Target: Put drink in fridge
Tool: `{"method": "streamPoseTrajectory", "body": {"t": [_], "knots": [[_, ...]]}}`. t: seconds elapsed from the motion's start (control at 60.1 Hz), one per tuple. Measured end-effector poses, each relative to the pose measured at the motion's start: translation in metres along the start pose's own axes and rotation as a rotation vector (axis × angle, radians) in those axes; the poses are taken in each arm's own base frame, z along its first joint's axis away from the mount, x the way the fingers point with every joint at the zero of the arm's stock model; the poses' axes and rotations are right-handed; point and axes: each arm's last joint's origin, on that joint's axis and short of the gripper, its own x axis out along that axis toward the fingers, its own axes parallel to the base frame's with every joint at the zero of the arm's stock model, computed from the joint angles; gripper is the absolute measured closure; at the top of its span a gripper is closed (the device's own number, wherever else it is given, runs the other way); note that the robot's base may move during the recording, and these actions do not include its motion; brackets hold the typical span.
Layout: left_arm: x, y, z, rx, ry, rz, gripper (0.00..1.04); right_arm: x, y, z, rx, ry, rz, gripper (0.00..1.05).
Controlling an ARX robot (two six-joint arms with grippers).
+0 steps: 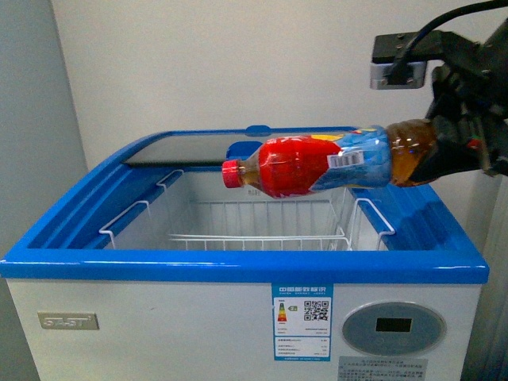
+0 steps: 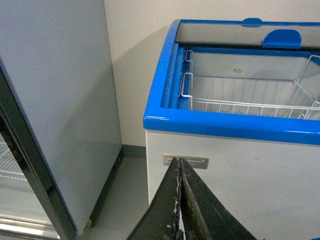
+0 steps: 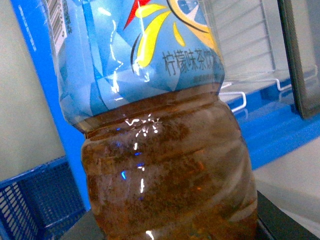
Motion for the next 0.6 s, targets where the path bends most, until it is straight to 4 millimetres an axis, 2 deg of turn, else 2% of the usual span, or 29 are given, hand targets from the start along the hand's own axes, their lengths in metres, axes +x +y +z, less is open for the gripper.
{"method": "streamPoseTrajectory", "body": {"t": [0.183, 0.283, 0.433, 0.599], "knots": [[-0.014, 0.0, -0.005, 0.0, 0.0, 0.0, 1.02, 0.047, -0.007, 0.028, -0.039, -0.044, 0.046, 0.62], [-0.018, 0.0, -0.007, 0.0, 0.001, 0.0, 1.02, 0.066, -0.009, 0.034, -0.049, -0.048, 0.058, 0.62], [-0.024, 0.0, -0.016, 0.0, -0.006, 0.0, 1.02, 0.092, -0.014, 0.031, -0.048, 0.0, 0.048, 0.62], [-0.029, 0.0, -0.014, -0.001, -0.011, 0.0, 1.02, 0.124, -0.021, 0.017, -0.036, 0.1, 0.017, 0.62]]}}
